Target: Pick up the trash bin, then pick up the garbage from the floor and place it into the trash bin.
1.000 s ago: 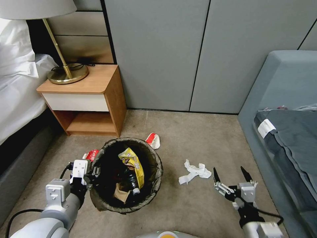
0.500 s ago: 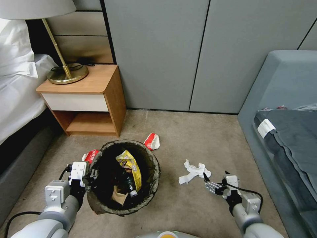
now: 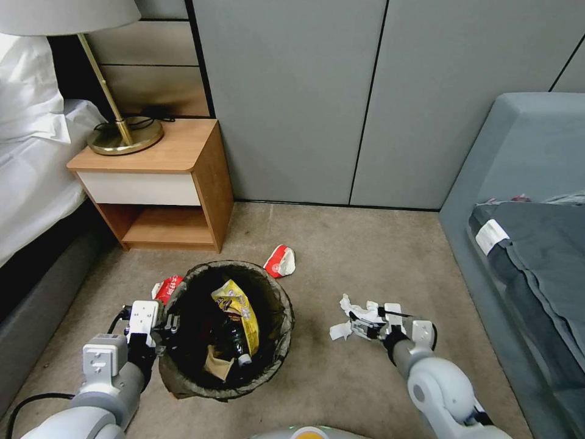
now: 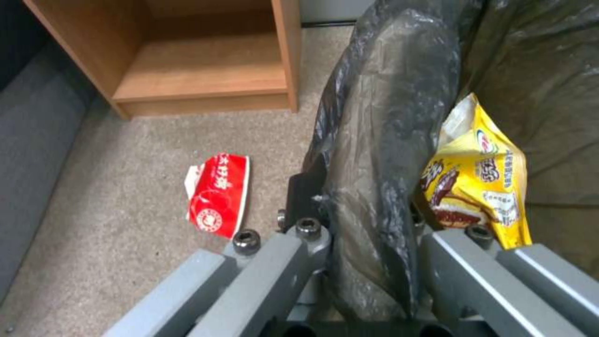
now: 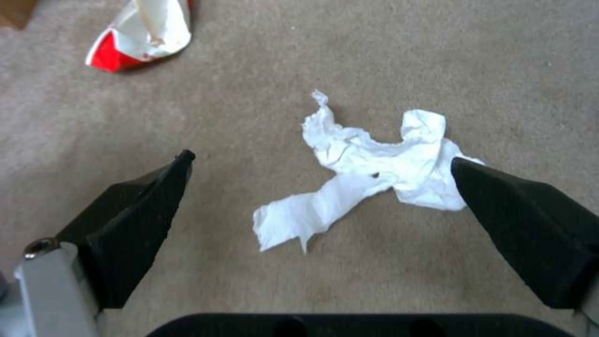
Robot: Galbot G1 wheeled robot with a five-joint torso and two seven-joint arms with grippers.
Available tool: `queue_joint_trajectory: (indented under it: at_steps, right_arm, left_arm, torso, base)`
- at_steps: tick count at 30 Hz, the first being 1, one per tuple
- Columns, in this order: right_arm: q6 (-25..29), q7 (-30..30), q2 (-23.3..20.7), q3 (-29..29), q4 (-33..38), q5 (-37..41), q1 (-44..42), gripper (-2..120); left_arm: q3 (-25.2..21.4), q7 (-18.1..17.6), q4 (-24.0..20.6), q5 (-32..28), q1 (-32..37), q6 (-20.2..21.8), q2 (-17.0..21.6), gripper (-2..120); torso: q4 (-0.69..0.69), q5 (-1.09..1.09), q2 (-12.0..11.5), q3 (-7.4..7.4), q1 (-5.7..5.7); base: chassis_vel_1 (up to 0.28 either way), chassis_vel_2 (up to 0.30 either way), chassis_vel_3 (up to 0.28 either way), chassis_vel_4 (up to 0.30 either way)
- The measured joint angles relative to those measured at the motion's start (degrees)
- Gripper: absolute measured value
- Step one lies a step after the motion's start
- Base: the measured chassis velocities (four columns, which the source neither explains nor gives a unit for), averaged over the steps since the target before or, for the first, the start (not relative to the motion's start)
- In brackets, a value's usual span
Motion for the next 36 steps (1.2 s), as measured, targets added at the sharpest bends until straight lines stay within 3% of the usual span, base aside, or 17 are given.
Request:
queue_joint_trajectory:
  at_steps: [23, 36]
  right_arm:
    - [1.59, 2.46, 1.69, -4.45, -21.92, 1.9, 15.94, 100]
    - [2.78, 1.36, 2.59, -4.14, -27.67, 1.92, 18.78, 100]
  left_arm:
    - [0.05, -0.15, 0.0, 0.21, 0.14, 0.05, -0.17, 3]
    - [0.16, -0.23, 0.0, 0.2, 0.23, 0.06, -0.41, 3]
  torso:
    - [-0.01, -0.01, 0.0, 0.0, 0.0]
    - [0.0, -0.01, 0.0, 0.0, 0.0]
  base:
    - [0.0, 0.0, 0.0, 0.0]
    - [0.0, 0.0, 0.0, 0.0]
